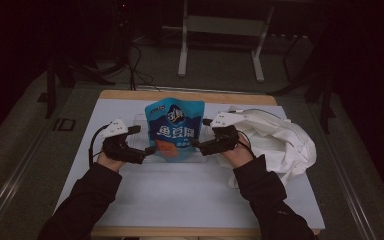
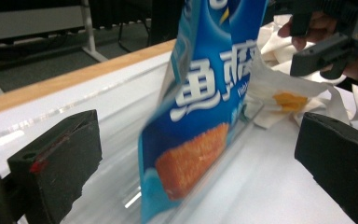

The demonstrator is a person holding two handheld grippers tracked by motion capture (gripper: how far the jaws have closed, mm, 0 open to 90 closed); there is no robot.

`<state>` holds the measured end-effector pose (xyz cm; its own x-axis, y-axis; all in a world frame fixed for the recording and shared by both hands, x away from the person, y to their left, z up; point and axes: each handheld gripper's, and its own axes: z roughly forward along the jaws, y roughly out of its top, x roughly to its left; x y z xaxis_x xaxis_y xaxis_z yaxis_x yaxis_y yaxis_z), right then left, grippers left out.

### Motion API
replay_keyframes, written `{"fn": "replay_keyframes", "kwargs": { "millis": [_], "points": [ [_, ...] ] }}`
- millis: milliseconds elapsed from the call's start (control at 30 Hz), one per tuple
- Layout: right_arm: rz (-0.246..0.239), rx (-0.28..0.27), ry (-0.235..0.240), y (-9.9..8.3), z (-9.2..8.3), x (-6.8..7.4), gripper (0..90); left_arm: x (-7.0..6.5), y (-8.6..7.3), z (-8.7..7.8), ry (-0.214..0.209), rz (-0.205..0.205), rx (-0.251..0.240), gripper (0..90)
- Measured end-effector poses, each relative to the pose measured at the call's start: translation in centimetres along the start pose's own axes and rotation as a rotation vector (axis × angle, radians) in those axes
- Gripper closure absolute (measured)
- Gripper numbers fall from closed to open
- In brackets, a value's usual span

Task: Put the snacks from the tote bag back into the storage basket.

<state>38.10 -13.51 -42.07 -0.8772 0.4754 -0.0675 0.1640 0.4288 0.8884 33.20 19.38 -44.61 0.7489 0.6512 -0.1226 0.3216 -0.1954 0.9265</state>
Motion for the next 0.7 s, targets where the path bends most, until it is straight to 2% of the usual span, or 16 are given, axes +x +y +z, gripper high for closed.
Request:
{"fn": "replay_keyframes", "kwargs": {
  "millis": [133, 200, 333, 400, 467, 700],
  "points": [
    [-0.004, 0.012, -0.036, -0.7, -0.6, 0.3, 14.3, -0.6, -0.7, -0.5, -0.005, 0.017, 0.001, 0.9],
    [0.003, 0.006, -0.033, -1.0, -1.0, 0.4, 14.3, -0.8, -0.9, -0.7, -0.016, 0.005, -0.016, 1.0],
    [0.008, 0.001, -0.028, -1.7, -1.8, 0.7, 14.3, -1.5, -1.4, -1.0, -0.025, 0.009, -0.008, 0.9],
    [0.009, 0.001, -0.024, -2.2, -2.2, 0.8, 14.3, -2.1, -1.6, -1.0, -0.031, 0.018, -0.006, 0.9],
    [0.007, 0.005, -0.026, -2.6, -2.6, 1.0, 14.3, -2.6, -1.9, -1.1, -0.050, 0.007, -0.012, 1.0],
    [0.025, 0.000, -0.025, -4.2, -3.7, 1.1, 14.3, -4.7, -3.0, -0.5, -0.090, 0.011, -0.003, 0.9]
  ]
}}
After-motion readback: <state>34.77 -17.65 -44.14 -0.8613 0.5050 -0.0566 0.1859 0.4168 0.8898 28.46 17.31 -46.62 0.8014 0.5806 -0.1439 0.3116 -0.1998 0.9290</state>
